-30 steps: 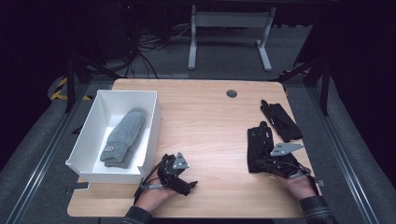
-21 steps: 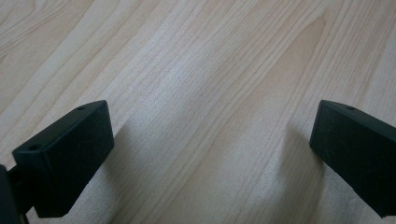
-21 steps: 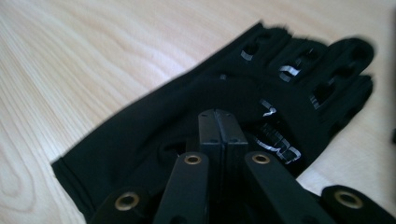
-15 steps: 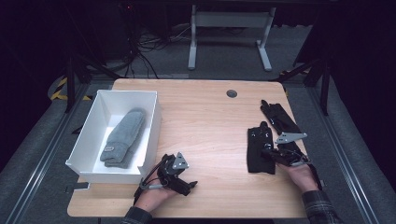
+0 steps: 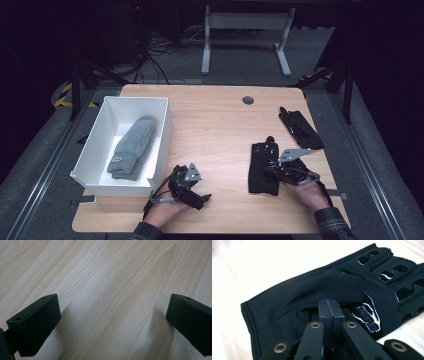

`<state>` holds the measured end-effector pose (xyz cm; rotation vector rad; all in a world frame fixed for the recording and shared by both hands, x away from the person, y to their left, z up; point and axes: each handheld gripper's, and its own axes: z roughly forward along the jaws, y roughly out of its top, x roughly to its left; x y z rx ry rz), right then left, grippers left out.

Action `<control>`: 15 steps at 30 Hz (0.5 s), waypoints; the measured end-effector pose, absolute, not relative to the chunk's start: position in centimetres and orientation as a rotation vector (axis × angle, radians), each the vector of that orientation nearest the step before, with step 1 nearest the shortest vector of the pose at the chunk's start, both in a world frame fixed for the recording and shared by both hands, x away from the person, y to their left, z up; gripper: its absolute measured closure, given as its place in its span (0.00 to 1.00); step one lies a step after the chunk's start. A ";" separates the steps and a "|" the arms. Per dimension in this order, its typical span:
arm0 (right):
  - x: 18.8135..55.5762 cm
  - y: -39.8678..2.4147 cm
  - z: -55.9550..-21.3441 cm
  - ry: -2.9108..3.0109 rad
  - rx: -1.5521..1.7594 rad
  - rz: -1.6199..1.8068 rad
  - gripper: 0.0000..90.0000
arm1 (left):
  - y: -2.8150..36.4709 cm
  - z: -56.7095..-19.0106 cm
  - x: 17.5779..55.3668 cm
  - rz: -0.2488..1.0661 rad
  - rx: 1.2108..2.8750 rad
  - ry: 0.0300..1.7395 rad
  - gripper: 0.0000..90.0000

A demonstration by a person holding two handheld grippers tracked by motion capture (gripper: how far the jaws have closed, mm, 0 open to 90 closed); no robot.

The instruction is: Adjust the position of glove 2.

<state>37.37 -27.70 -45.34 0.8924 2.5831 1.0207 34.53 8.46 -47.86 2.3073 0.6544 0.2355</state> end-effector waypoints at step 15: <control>35.9 -21.5 -45.7 2.654 0.757 1.065 1.00 | 8.5 -47.9 34.5 0.234 2.306 0.657 0.00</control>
